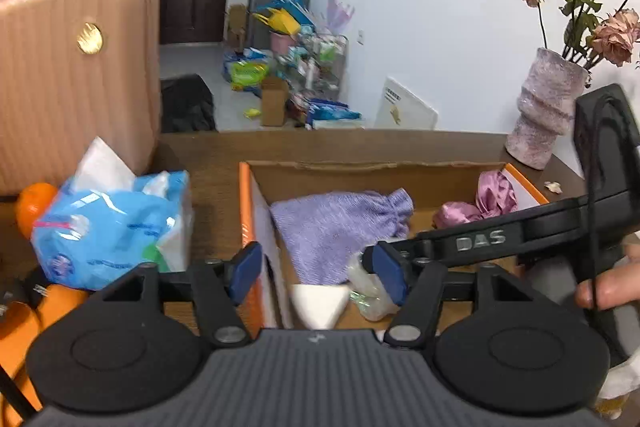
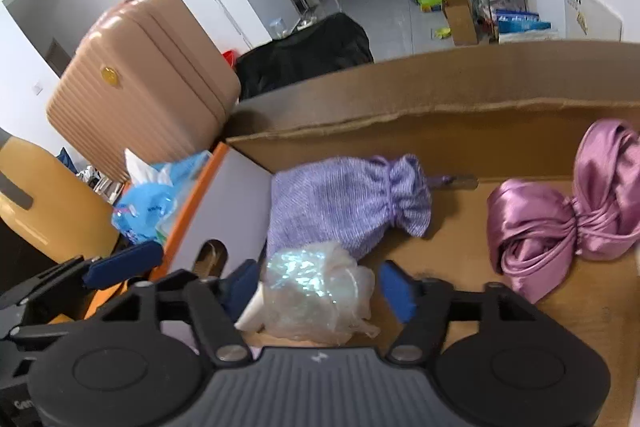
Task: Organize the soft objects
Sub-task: 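Withdraw both tools from the box back toward the pile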
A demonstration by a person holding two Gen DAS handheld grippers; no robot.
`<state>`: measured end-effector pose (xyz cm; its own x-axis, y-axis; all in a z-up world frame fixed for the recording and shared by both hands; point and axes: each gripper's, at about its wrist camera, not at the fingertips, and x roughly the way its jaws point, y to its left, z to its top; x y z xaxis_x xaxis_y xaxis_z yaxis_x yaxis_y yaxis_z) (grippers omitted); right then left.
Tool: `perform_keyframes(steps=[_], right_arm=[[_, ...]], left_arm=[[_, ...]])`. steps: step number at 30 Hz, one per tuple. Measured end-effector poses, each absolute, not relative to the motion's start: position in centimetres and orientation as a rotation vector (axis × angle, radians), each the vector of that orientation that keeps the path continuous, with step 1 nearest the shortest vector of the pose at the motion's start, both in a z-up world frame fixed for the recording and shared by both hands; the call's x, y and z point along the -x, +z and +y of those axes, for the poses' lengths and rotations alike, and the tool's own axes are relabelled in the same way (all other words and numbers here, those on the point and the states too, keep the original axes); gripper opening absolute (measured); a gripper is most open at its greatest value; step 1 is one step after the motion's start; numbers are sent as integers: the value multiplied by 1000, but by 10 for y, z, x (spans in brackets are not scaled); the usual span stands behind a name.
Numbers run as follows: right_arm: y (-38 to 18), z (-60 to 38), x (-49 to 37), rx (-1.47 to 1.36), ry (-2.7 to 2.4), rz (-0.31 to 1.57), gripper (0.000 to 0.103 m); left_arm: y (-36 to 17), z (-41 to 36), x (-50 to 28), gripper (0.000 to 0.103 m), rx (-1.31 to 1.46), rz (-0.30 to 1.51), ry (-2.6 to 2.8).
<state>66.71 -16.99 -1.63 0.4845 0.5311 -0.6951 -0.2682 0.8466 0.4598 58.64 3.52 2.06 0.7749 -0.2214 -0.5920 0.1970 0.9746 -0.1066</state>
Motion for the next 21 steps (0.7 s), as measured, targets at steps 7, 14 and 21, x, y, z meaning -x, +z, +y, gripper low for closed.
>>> perform_keyframes(steps=[7,14,21], right_arm=[[45,-197,-625,-229,437,827,74],[109,-254,-547,-110,300,659,88],[128,-306,-485,-145,228,573,91]], left_arm=[[66,38,-554,77,52,583,-174],[115,24,-488,92,-27,441,-125],[139,9,-443,95,-24,396,-83]])
